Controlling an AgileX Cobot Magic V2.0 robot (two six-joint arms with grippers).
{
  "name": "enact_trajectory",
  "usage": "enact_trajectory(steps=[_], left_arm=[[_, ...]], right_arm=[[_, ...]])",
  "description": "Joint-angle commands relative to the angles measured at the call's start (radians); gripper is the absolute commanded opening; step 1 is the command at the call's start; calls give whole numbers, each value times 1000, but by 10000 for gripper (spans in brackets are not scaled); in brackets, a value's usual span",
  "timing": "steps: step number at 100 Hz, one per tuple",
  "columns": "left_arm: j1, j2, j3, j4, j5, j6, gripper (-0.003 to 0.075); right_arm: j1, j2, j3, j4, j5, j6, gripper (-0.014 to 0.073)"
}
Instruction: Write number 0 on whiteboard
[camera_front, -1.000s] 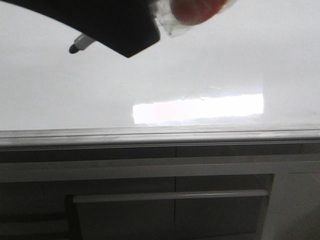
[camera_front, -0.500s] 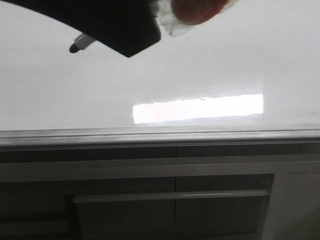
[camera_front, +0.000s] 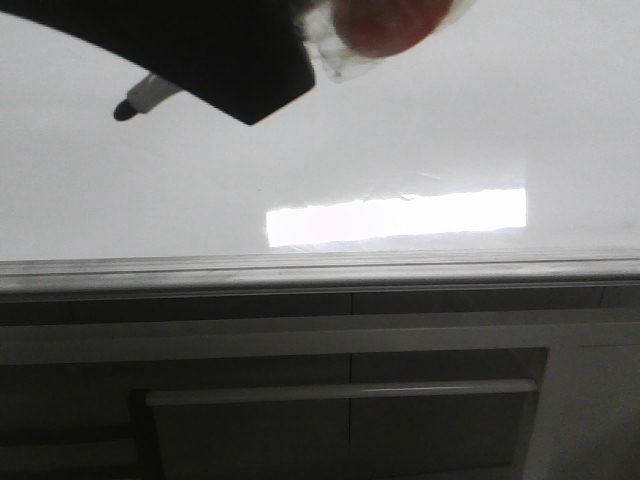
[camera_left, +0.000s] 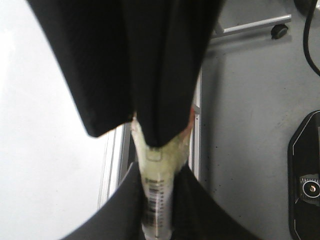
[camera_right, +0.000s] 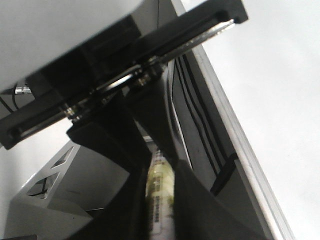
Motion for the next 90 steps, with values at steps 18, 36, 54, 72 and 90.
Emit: enact_trajectory(steps=[18, 36, 54, 72, 90], left_arm=[[-8, -22, -27, 42, -79, 44, -19], [-8, -22, -27, 42, -79, 44, -19], [-8, -31, -27, 35, -79, 44, -19], [-8, -56, -27, 31, -82, 44, -19], [-8, -64, -27, 29, -101, 44, -19]], right_arm=[[2, -7, -34, -5, 4, -11, 127], [2, -7, -34, -7, -6, -11, 413], [2, -7, -34, -24, -33, -11, 413], [2, -7, -33, -32, -33, -11, 413], [2, -7, -33, -32, -39, -11, 412]])
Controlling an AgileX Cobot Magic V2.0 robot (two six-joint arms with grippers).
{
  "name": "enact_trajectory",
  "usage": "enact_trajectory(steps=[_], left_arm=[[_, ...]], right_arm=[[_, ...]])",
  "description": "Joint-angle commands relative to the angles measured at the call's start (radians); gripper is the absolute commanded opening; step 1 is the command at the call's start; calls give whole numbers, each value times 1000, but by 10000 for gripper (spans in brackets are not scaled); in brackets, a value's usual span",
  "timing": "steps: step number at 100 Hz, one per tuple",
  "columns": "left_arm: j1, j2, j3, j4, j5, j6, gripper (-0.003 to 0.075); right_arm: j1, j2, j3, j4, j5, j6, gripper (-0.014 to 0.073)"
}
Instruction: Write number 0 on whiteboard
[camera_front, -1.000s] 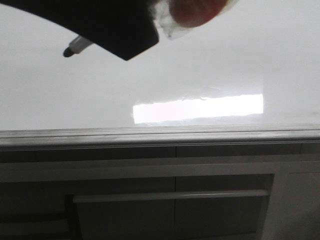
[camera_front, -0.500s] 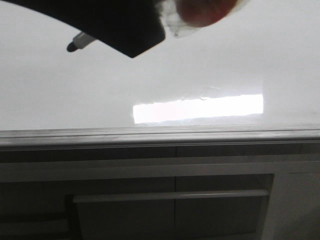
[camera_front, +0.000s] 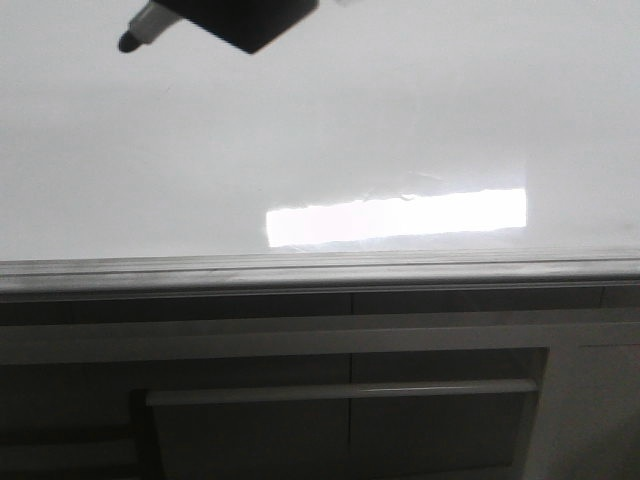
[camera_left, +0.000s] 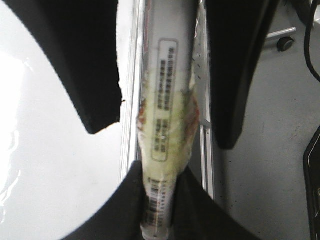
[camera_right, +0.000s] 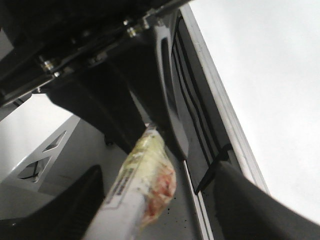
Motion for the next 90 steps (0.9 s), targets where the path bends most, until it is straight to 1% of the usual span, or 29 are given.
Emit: enact_trajectory(steps=[1, 7, 12, 17, 26, 36, 46, 49, 59, 66, 73, 81, 87, 90], left_arm=[[-8, -22, -31, 11, -65, -2, -19], [-8, -22, -31, 11, -67, -2, -19], [-8, -22, -31, 11, -67, -2, -19], [-8, -22, -31, 11, -67, -2, -19], [-8, -22, -31, 11, -67, -2, -19], [-8, -22, -31, 11, -67, -2, -19], [-8, -22, -31, 11, -67, -2, -20], [-8, -22, -31, 11, -65, -2, -19], [-8, -22, -31, 11, -65, -2, -19], [-8, -22, -31, 11, -65, -2, -19], [-8, -22, -31, 11, -65, -2, -19], [-8, -22, -31, 11, -65, -2, -19], [-8, -22, -31, 11, -65, -2, -19], [-8, -22, -31, 11, -65, -2, -19]], right_arm=[[0, -7, -29, 32, -45, -7, 412], [0, -7, -29, 34, -47, -7, 407], [0, -7, -29, 36, -47, -7, 383], [0, -7, -29, 43, -47, -7, 341], [0, -7, -29, 64, -47, -7, 240], [0, -7, -29, 85, -47, -7, 154], [0, -7, -29, 89, -47, -7, 90], [0, -7, -29, 92, -47, -7, 85], [0, -7, -29, 92, -47, -7, 100], [0, -7, -29, 96, -47, -7, 126], [0, -7, -29, 110, -47, -7, 182], [0, -7, -29, 131, -47, -7, 288], [0, -7, -29, 148, -47, -7, 333], [0, -7, -29, 154, -47, -7, 340]])
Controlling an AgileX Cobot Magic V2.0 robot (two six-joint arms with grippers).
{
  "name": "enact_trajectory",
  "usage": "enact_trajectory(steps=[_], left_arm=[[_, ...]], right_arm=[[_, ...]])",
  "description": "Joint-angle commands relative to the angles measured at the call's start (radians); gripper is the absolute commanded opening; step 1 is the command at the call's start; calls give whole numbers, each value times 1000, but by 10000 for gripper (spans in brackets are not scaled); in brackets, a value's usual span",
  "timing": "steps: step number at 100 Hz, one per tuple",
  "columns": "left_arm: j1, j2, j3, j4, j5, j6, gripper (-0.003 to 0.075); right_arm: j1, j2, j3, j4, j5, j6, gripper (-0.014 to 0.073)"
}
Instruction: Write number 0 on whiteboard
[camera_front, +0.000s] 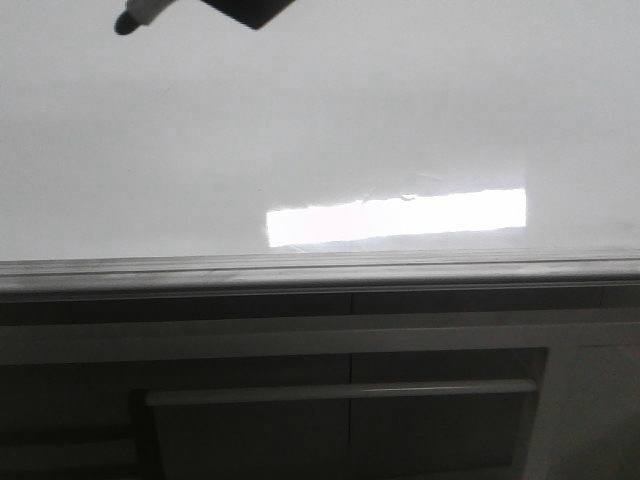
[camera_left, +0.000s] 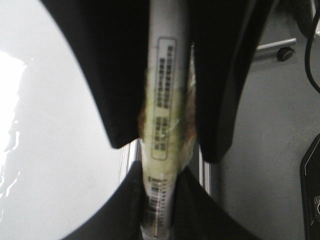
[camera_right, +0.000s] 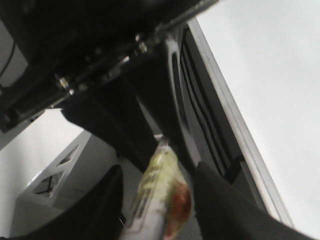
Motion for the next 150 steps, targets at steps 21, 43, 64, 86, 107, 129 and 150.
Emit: enact_trajectory(steps=[21, 43, 64, 86, 107, 129, 150], left_arm=[[-8, -17, -31, 14, -56, 16, -19], [-8, -17, -31, 14, -56, 16, -20], [-8, -17, -31, 12, -66, 16, -20], [-8, -17, -31, 12, -66, 16, -20], [-8, -17, -31, 12, -64, 16, -19], [-8, -21, -31, 12, -63, -6, 78], [-8, -81, -31, 8, -13, -108, 470]], right_arm=[[0, -7, -29, 105, -50, 0, 337], [0, -5, -29, 98, -46, 0, 286], [0, 36, -29, 73, 3, 0, 230], [0, 52, -29, 68, 26, 0, 146], [0, 52, -29, 66, 26, 0, -77], [0, 52, -29, 57, 8, 0, -76], [0, 52, -29, 1, -16, 0, -75]])
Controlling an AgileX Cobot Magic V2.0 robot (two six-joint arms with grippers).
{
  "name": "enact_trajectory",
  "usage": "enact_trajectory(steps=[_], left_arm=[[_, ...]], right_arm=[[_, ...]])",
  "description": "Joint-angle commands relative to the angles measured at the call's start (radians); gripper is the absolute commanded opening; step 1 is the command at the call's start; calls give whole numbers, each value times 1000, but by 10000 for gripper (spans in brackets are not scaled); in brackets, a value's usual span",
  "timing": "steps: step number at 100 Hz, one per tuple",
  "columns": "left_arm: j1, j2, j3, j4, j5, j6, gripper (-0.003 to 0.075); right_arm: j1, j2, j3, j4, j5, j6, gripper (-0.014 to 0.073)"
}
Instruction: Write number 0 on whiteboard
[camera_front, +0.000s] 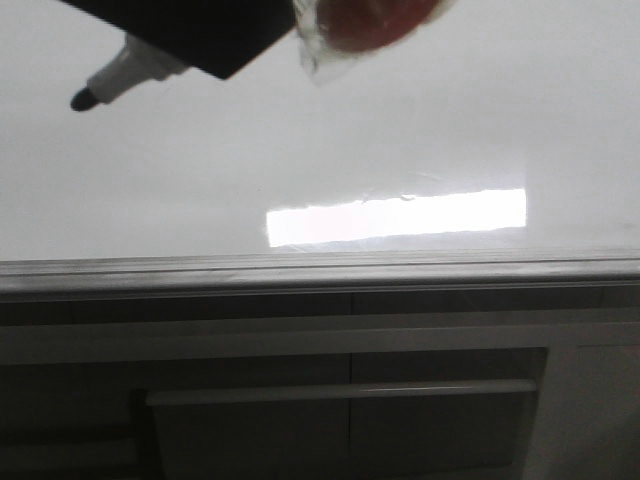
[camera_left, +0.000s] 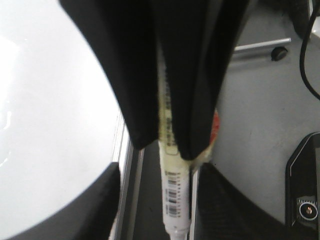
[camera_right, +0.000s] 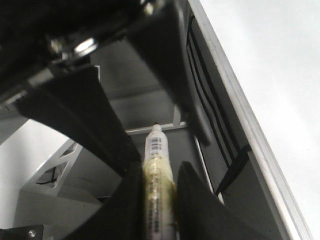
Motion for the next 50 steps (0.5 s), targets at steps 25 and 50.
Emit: enact_trajectory(steps=[25, 50], left_arm=[[-8, -256, -36, -2, 34, -136, 419], [-6, -544, 18, 270, 103, -519, 115]], right_arm=[[-56, -6, -27, -6, -70, 7, -62], [-222, -15, -27, -6, -288, 98, -62]])
